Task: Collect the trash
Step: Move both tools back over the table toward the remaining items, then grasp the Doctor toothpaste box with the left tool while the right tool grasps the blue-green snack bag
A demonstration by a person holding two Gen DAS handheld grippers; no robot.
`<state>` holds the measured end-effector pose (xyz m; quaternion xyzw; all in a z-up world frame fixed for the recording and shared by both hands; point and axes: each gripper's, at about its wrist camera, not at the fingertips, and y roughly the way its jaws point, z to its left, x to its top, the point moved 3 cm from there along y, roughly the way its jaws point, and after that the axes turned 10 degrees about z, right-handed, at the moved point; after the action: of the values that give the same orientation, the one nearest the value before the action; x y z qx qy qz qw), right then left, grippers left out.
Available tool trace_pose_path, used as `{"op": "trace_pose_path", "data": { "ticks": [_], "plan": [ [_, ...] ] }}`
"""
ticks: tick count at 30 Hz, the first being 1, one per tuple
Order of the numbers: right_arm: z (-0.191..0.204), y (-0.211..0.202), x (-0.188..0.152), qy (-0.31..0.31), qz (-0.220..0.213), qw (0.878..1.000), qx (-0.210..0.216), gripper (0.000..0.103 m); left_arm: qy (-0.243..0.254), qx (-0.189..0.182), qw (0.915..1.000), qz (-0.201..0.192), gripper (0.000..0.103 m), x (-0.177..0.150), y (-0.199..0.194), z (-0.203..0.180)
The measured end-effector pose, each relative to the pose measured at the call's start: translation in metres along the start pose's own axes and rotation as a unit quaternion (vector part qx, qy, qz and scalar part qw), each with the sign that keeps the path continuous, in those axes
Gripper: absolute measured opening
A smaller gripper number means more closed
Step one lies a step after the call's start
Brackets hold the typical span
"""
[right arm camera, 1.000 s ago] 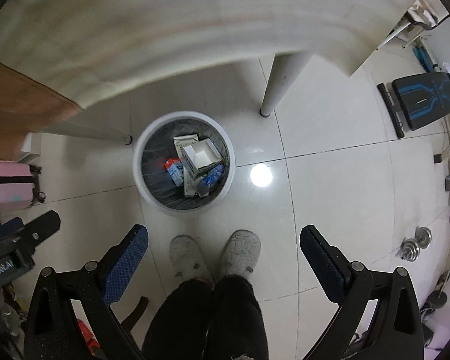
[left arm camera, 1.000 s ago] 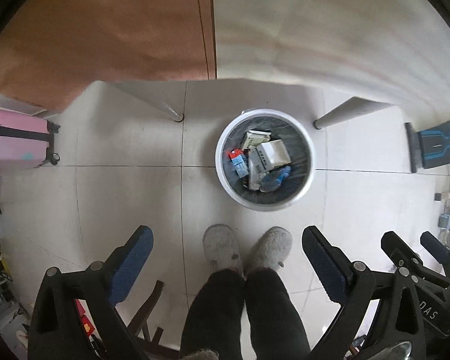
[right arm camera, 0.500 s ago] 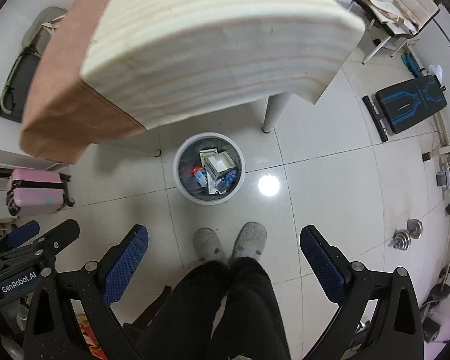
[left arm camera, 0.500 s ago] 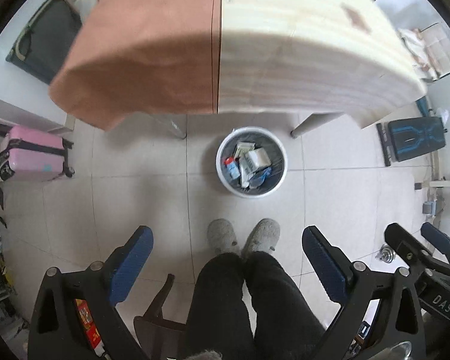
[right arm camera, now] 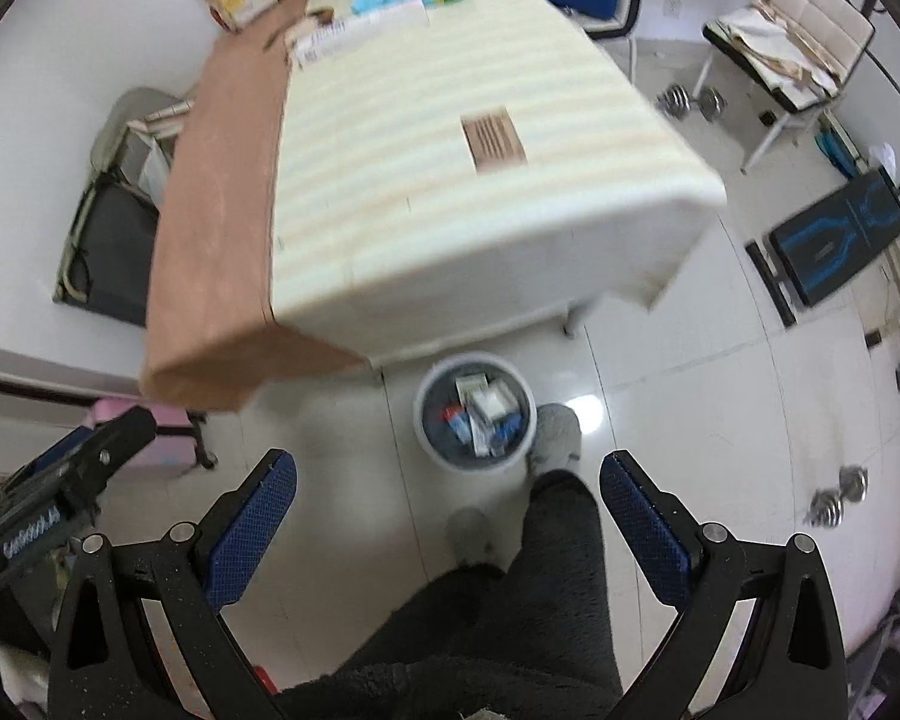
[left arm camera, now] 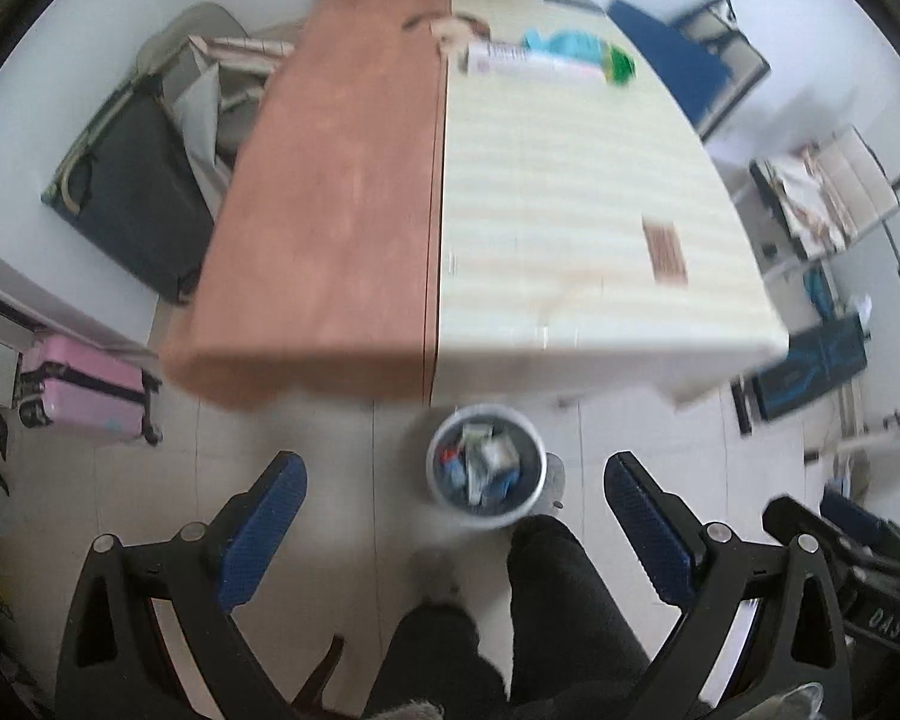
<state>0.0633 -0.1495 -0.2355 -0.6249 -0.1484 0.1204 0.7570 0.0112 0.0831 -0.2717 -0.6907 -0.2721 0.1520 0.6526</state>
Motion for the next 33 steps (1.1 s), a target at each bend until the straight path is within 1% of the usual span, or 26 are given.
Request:
{"op": "trace_pose_path", "data": {
  "ticks": [2,3,7,8,9,10,11,12,13,14,15,16,17,18,19,20,21,23,24,26,27,29,30,31,32,33],
  "plan": [
    [0.001,-0.007,0.032,-0.006,-0.006,1.000,-0.001,0.102,-0.018,-0.001,0.9998,-0.007,0.102,0.037,-0.002,-0.003],
    [0.000,-0.011,0.052,-0.007,-0.008,1.000,0.003,0.102,-0.026,-0.005,0.9996,-0.008,0.102,0.053,-0.003,-0.003],
    [-0.008,-0.017,0.140,-0.016,-0.012,1.000,0.002,0.102,-0.067,-0.011,0.9977,-0.010,0.102,0.137,0.006,-0.014],
    [-0.010,-0.015,0.169,-0.020,-0.011,1.000,0.001,0.102,-0.079,-0.010,0.9968,-0.009,0.102,0.163,0.012,-0.019],
    [-0.012,-0.013,0.196,-0.024,-0.011,1.000,0.001,0.102,-0.087,-0.009,0.9961,-0.008,0.102,0.181,0.016,-0.024],
    [-0.014,-0.010,0.232,-0.030,-0.012,0.999,-0.001,0.102,-0.100,-0.004,0.9950,-0.002,0.102,0.212,0.027,-0.032],
    [-0.016,-0.005,0.259,-0.033,-0.012,0.999,-0.005,0.102,-0.108,-0.004,0.9941,0.003,0.102,0.228,0.031,-0.035],
    [-0.017,0.001,0.289,-0.035,-0.009,0.999,-0.009,0.102,-0.120,-0.008,0.9927,0.011,0.102,0.251,0.040,-0.043],
    [-0.019,0.007,0.329,-0.039,-0.006,0.999,-0.008,0.102,-0.129,-0.010,0.9914,0.018,0.102,0.268,0.049,-0.048],
    [-0.020,0.012,0.355,-0.041,-0.005,0.999,-0.008,0.102,-0.142,-0.014,0.9893,0.030,0.102,0.289,0.062,-0.054],
    [-0.021,0.018,0.385,-0.041,-0.004,0.999,-0.009,0.102,-0.150,-0.016,0.9878,0.039,0.102,0.304,0.070,-0.058],
    [-0.022,0.024,0.422,-0.042,-0.003,0.999,-0.008,0.102,-0.164,-0.017,0.9850,0.050,0.102,0.327,0.084,-0.063],
    [-0.023,0.030,0.447,-0.042,-0.001,0.999,-0.003,0.102,-0.174,-0.018,0.9829,0.056,0.102,0.341,0.092,-0.066],
    [-0.024,0.037,0.474,-0.042,0.002,0.999,0.001,0.102,-0.189,-0.022,0.9797,0.064,0.102,0.357,0.103,-0.068],
    [-0.024,0.046,0.509,-0.040,0.006,0.999,0.005,0.102,-0.209,-0.033,0.9745,0.074,0.102,0.377,0.116,-0.070],
    [-0.025,0.053,0.530,-0.040,0.008,0.999,0.007,0.102,-0.228,-0.045,0.9695,0.079,0.102,0.391,0.126,-0.070],
    [-0.024,0.062,0.558,-0.045,0.012,0.999,0.008,0.102,-0.243,-0.055,0.9649,0.082,0.102,0.403,0.135,-0.071],
    [-0.023,0.081,0.603,-0.050,0.020,0.999,0.005,0.102,-0.282,-0.067,0.9521,0.096,0.102,0.429,0.160,-0.070],
    [-0.021,0.092,0.625,-0.053,0.026,0.998,0.010,0.102,-0.301,-0.071,0.9452,0.104,0.101,0.438,0.171,-0.068],
    [-0.017,0.110,0.656,-0.060,0.034,0.998,0.012,0.102,-0.343,-0.083,0.9272,0.125,0.100,0.452,0.195,-0.061],
    [-0.014,0.120,0.672,-0.067,0.041,0.997,0.011,0.102,-0.365,-0.096,0.9165,0.133,0.100,0.456,0.207,-0.057],
    [-0.005,0.139,0.693,-0.078,0.051,0.995,0.018,0.102,-0.391,-0.112,0.9015,0.148,0.100,0.459,0.222,-0.052],
    [-0.001,0.149,0.703,-0.088,0.059,0.994,0.020,0.102,-0.400,-0.116,0.8966,0.151,0.097,0.459,0.227,-0.050],
    [0.004,0.157,0.708,-0.097,0.065,0.993,0.023,0.102,-0.409,-0.117,0.8922,0.153,0.083,0.458,0.232,-0.047],
    [0.010,0.167,0.716,-0.110,0.072,0.991,0.028,0.102,-0.410,-0.113,0.8919,0.155,0.068,0.457,0.234,-0.045],
    [0.016,0.176,0.719,-0.126,0.080,0.988,0.026,0.102,-0.405,-0.106,0.8952,0.153,0.069,0.456,0.233,-0.043]
  ]
}}
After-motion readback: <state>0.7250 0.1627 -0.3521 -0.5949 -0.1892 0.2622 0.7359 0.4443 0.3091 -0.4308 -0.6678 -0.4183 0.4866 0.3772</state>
